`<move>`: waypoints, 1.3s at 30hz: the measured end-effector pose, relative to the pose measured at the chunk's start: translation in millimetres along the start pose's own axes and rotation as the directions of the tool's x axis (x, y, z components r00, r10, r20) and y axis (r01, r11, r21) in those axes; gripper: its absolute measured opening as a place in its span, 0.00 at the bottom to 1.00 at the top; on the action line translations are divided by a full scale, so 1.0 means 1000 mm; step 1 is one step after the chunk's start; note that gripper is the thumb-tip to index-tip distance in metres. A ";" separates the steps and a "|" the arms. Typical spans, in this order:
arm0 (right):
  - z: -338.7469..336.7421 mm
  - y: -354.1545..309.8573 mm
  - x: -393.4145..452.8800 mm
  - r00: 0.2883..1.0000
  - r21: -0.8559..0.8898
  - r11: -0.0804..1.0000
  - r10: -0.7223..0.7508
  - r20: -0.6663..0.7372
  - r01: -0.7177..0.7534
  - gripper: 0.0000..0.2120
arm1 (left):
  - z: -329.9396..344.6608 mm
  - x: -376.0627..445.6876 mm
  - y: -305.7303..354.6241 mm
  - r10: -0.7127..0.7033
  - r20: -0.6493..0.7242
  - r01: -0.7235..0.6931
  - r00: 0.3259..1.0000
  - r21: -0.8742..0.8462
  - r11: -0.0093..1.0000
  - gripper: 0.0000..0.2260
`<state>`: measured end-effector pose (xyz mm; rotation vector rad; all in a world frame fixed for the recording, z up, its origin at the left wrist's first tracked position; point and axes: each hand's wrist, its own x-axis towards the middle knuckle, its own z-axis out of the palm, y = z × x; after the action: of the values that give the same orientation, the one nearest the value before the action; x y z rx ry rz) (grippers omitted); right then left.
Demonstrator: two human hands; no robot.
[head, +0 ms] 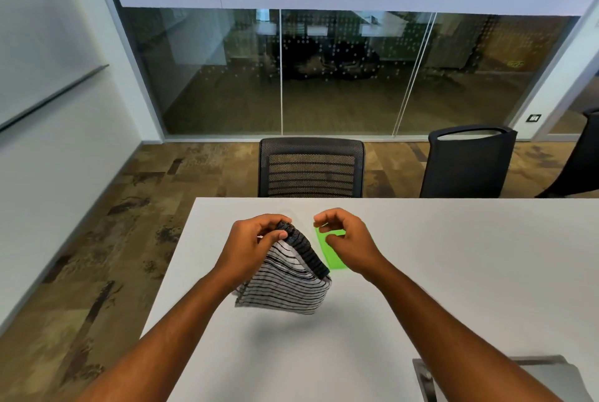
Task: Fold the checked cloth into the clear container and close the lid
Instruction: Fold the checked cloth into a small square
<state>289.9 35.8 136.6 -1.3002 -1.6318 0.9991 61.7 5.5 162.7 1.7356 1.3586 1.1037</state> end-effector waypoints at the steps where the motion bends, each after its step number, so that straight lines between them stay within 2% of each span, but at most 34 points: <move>1: -0.002 0.005 -0.001 0.997 -0.001 1.000 0.019 0.070 -0.019 0.22 | -0.001 -0.001 0.001 0.035 0.001 -0.035 0.999 0.013 0.999 0.12; 4: 0.003 0.018 -0.010 0.947 -0.114 0.993 0.040 0.319 -0.003 0.23 | -0.004 -0.002 0.002 0.147 0.029 -0.149 0.989 0.063 0.987 0.12; 6: 0.009 0.029 -0.015 0.923 -0.194 0.980 0.029 0.383 0.050 0.21 | -0.004 -0.002 0.002 0.205 0.033 -0.208 0.978 0.094 0.974 0.11; 10: 0.018 0.054 -0.018 0.909 -0.359 0.913 -0.028 0.415 0.192 0.16 | -0.004 -0.002 -0.003 0.236 -0.010 -0.234 0.972 0.102 0.967 0.10; 12: 0.021 0.069 -0.021 0.915 -0.416 0.883 -0.036 0.402 0.217 0.16 | -0.006 -0.002 -0.005 0.230 -0.037 -0.227 0.972 0.080 0.971 0.10; 18: 0.023 0.081 -0.027 0.948 -0.397 0.885 -0.127 0.293 0.242 0.18 | -0.014 -0.005 -0.015 0.146 -0.061 -0.147 0.987 -0.007 0.989 0.11; 20: 0.023 0.079 -0.027 0.968 -0.301 0.932 -0.146 0.202 0.203 0.13 | -0.015 -0.006 -0.017 0.133 -0.079 -0.137 0.988 -0.040 0.990 0.10; 22: 0.024 0.078 -0.027 0.990 -0.183 0.976 -0.099 0.105 0.117 0.09 | -0.016 -0.005 -0.018 0.133 -0.088 -0.139 0.987 -0.064 0.988 0.09; 26: 0.028 0.081 -0.022 0.998 -0.111 0.993 0.039 0.045 -0.034 0.14 | -0.015 -0.004 -0.016 0.144 -0.066 -0.150 0.987 -0.083 0.985 0.08; 29: 0.030 0.078 -0.018 0.984 -0.089 0.984 0.162 0.078 -0.155 0.14 | -0.013 -0.003 -0.015 0.158 -0.059 -0.163 0.986 -0.093 0.982 0.08; 33: 0.036 0.075 -0.020 0.938 -0.066 0.963 0.270 0.216 -0.262 0.16 | -0.012 -0.003 -0.015 0.170 -0.064 -0.176 0.983 -0.094 0.980 0.08; 36: 0.041 0.075 -0.023 0.920 -0.121 0.953 0.301 0.251 -0.279 0.12 | -0.011 -0.004 -0.014 0.173 -0.059 -0.178 0.983 -0.096 0.979 0.10; 39: 0.046 0.074 -0.026 0.899 -0.098 0.938 0.347 0.267 -0.333 0.06 | -0.010 -0.006 -0.013 0.173 -0.057 -0.178 0.983 -0.084 0.981 0.12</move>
<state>277.2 17.9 48.5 -1.5717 -1.6776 1.4172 46.7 3.2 154.2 1.8002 1.1837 1.2914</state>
